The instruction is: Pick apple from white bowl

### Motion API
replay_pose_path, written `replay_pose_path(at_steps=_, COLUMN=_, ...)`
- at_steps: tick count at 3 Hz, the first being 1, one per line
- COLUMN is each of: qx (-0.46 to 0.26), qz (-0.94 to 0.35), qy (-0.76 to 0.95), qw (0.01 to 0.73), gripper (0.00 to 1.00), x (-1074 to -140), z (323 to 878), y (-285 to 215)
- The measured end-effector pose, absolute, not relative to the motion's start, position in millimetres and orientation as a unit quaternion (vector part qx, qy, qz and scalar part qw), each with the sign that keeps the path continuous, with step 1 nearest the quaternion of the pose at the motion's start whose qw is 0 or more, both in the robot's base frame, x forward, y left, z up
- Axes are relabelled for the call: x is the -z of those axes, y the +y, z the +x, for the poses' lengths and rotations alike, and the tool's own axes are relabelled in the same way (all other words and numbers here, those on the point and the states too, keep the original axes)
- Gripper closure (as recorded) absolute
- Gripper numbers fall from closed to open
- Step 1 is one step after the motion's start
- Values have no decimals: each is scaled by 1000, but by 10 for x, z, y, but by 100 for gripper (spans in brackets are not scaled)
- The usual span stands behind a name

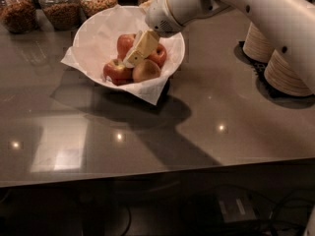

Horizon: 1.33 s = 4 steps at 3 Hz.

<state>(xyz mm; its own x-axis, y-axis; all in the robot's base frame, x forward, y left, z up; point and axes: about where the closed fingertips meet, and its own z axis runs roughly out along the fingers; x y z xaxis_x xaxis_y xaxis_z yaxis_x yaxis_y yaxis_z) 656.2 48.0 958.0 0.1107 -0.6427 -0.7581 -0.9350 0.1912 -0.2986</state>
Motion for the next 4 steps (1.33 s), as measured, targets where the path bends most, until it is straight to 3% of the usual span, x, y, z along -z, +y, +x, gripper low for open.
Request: replay_pose_path(at_steps=4, qx=-198, qz=-627, qy=650, qw=382, gripper=0, x=-9169, z=6619, y=686)
